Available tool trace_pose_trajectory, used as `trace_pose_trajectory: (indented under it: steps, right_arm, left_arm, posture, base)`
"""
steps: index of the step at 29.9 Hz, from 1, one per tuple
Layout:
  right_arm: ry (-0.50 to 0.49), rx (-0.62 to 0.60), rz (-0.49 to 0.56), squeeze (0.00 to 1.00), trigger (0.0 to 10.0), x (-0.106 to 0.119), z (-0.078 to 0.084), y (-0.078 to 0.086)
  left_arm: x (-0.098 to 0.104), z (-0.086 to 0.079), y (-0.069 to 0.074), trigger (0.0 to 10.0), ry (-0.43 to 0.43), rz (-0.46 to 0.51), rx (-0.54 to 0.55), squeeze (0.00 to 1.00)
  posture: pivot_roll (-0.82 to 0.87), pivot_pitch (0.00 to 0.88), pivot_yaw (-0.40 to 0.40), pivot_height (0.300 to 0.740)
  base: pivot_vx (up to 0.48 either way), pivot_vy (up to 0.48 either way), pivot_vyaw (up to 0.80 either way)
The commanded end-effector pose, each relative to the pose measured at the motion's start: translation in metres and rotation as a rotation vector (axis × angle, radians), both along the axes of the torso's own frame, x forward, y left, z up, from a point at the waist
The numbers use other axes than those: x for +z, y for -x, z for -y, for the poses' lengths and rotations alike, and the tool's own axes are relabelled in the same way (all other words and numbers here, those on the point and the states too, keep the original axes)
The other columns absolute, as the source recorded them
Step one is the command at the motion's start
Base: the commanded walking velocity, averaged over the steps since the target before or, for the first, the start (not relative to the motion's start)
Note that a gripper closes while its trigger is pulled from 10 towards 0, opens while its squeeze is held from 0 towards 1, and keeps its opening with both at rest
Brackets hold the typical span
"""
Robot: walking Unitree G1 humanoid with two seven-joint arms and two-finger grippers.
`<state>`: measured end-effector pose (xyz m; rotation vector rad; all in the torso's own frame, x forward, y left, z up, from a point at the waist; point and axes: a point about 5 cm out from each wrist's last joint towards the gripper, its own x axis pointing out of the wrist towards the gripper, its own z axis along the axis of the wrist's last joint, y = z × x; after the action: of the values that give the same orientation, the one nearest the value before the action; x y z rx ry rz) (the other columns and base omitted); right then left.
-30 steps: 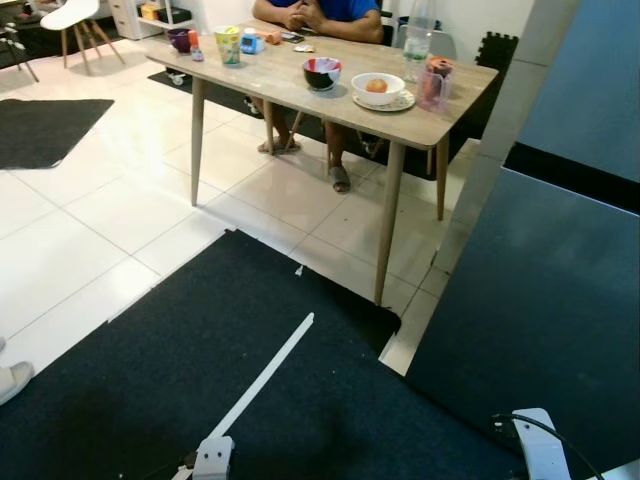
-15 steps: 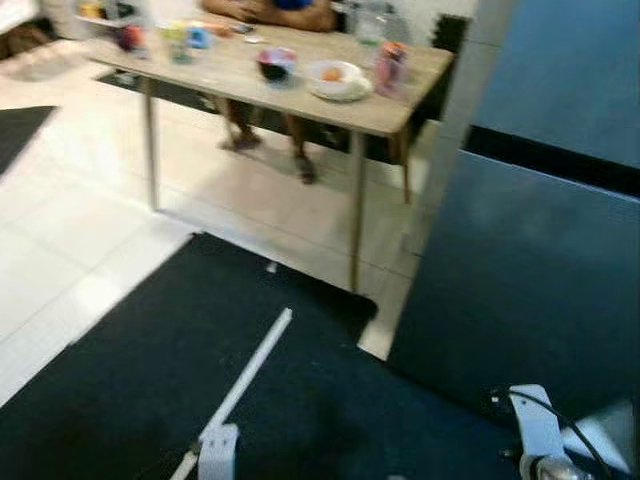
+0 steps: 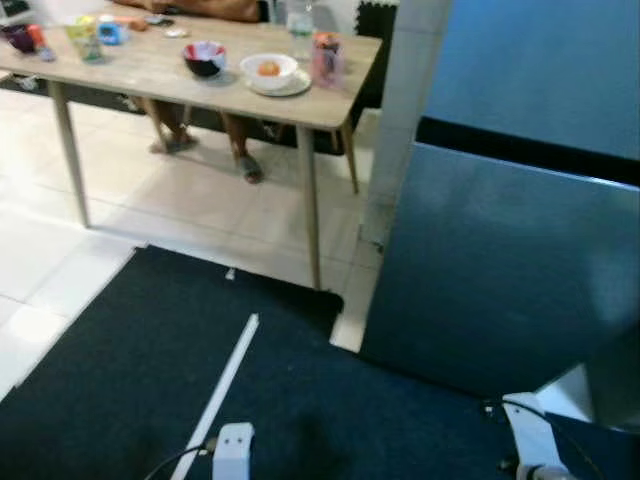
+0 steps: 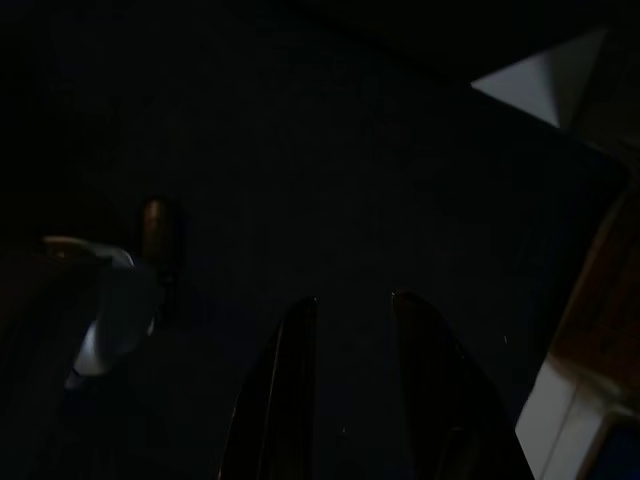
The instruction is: Restocking fridge
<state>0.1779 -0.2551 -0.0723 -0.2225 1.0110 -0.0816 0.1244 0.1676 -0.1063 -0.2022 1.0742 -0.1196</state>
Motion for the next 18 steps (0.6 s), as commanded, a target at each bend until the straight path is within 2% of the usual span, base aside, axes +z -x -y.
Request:
trace_pose_trajectory:
  steps: [1, 8, 18]
  right_arm:
    - [0.006, 0.008, -0.006, 0.00, 10.0, 0.000, 0.001, 0.002]
    - [0.007, 0.010, 0.006, 0.00, 10.0, 0.000, 0.001, 0.000]
    - [-0.003, 0.010, 0.062, 0.00, 10.0, 0.007, 0.000, -0.014]
  left_arm:
    - [-0.002, 0.001, 0.005, 10.0, 0.003, -0.020, -0.017, 0.00]
    - [-0.003, 0.002, 0.010, 10.0, -0.002, -0.032, -0.019, 0.00]
    - [-0.004, 0.005, 0.009, 10.0, -0.007, -0.041, -0.003, 0.00]
  posture:
    - [0.01, 0.026, -0.035, 0.740]
    - [0.01, 0.026, -0.035, 0.740]
    - [0.01, 0.026, -0.035, 0.740]
  base:
    - [0.352, 0.000, 0.00]
    - [0.353, 0.000, 0.00]
    - [0.307, 0.000, 0.00]
